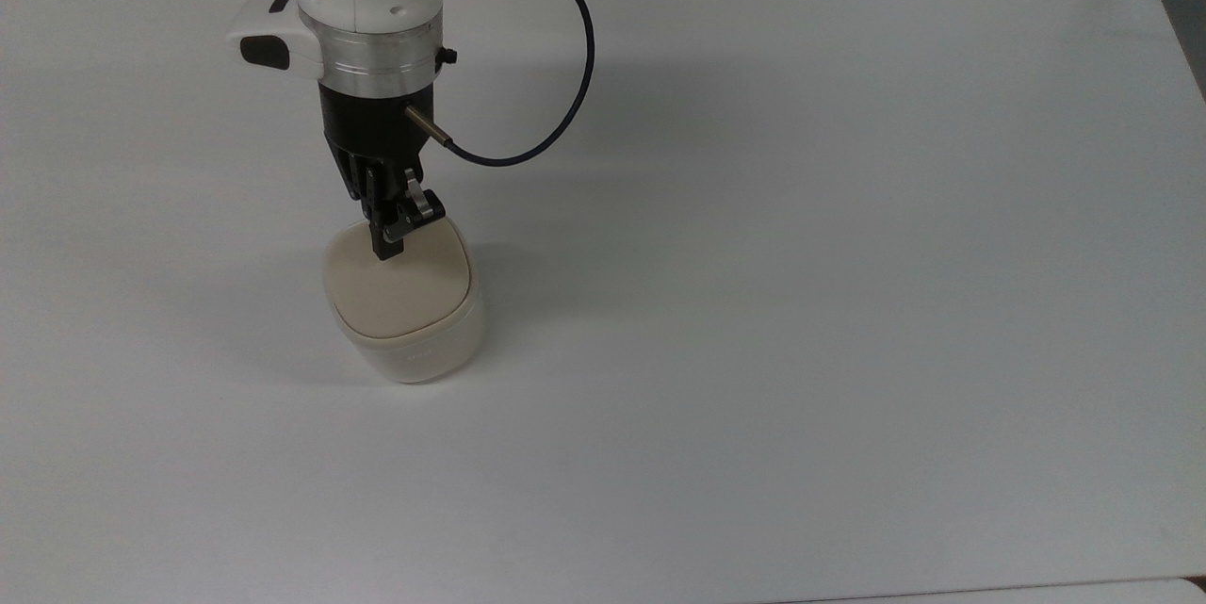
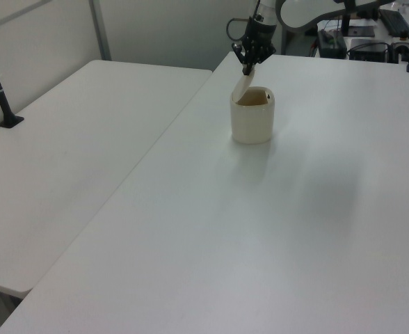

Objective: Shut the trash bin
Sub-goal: 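Push the lid down with the gripper until it shuts on the bin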

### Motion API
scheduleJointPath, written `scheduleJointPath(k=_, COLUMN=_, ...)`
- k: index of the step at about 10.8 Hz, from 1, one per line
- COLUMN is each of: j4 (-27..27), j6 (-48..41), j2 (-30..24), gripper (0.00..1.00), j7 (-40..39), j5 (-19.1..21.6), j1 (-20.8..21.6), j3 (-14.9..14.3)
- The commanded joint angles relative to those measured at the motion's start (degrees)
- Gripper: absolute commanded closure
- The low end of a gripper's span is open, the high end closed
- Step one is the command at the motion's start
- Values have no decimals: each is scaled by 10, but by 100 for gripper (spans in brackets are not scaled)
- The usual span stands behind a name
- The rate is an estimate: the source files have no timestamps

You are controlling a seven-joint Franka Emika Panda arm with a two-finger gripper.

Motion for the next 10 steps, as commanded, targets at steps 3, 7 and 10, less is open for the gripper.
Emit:
scheduleJointPath(k=3, j4=-48, j6=-33, j2=-21, gripper=100, j7=-38, j5=-7, j1=-1, j3=-3)
scheduleJointPath(k=7, j4=-68, j6=-32, j2=-13, gripper=100, j7=-37, j5=-28, j1=-1, j3=-2)
scheduleJointPath(k=10, j4=-77, j6=-28, j2=4, gripper=100, j7=-35, j5=-36, j1=-3, j3=-2)
